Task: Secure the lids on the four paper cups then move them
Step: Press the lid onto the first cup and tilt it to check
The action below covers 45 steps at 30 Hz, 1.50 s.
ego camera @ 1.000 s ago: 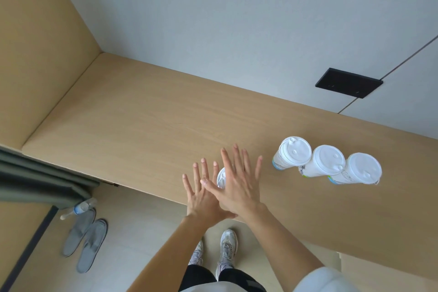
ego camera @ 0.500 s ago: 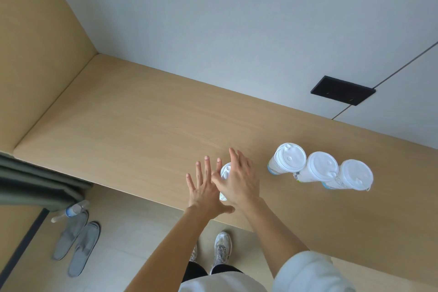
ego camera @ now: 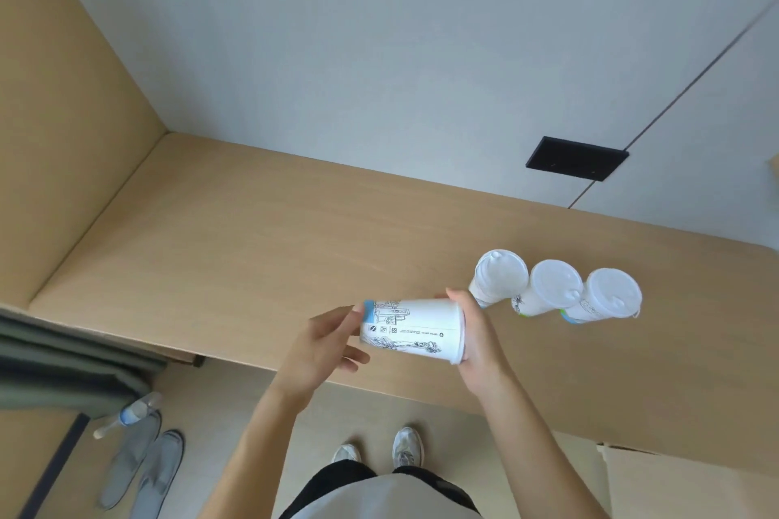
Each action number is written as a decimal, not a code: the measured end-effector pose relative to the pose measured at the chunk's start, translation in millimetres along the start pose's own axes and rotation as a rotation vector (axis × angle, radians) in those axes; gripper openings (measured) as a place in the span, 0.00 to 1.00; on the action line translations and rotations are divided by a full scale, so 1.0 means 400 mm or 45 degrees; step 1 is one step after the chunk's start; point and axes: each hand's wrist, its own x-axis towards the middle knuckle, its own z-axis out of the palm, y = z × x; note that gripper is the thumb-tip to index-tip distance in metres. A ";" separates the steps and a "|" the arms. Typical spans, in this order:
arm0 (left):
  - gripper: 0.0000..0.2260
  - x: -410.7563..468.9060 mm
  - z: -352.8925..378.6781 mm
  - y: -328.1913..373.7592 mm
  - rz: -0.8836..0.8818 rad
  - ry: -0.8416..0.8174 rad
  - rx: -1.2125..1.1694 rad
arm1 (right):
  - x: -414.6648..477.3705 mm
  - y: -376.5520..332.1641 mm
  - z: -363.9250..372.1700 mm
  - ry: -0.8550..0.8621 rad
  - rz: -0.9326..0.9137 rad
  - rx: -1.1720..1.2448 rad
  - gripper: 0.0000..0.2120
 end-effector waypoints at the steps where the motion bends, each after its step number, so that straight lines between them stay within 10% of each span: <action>1: 0.16 -0.012 -0.001 0.012 0.006 0.016 0.016 | -0.016 0.000 -0.001 -0.013 -0.017 0.004 0.20; 45: 0.14 -0.078 0.132 0.063 0.219 -0.010 -0.226 | -0.145 -0.049 -0.132 -0.123 -0.375 0.228 0.28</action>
